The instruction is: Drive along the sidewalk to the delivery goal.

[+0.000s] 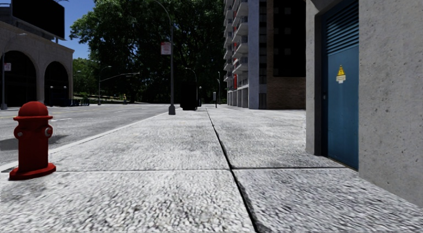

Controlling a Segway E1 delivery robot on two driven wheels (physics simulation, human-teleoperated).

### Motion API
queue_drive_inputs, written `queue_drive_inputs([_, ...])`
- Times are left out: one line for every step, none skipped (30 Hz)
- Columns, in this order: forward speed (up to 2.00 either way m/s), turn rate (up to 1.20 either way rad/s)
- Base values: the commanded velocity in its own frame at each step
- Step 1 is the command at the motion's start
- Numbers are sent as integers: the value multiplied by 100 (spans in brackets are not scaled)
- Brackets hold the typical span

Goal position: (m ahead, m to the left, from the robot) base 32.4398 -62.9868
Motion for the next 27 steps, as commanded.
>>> queue_drive_inputs([200, 0])
queue_drive_inputs([200, 0])
queue_drive_inputs([200, 0])
queue_drive_inputs([200, 0])
queue_drive_inputs([200, 0])
queue_drive_inputs([200, 0])
queue_drive_inputs([200, 0])
queue_drive_inputs([200, 0])
queue_drive_inputs([200, 0])
queue_drive_inputs([200, 0])
queue_drive_inputs([200, 0])
queue_drive_inputs([200, 0])
queue_drive_inputs([200, 0])
queue_drive_inputs([200, 0])
queue_drive_inputs([200, 0])
queue_drive_inputs([200, 0])
queue_drive_inputs([200, 0])
queue_drive_inputs([200, 0])
queue_drive_inputs([200, 0])
queue_drive_inputs([200, 0])
queue_drive_inputs([200, 0])
queue_drive_inputs([200, 0])
queue_drive_inputs([200, 0])
queue_drive_inputs([200, -14])
queue_drive_inputs([200, -26])
queue_drive_inputs([200, -30])
queue_drive_inputs([200, -30])
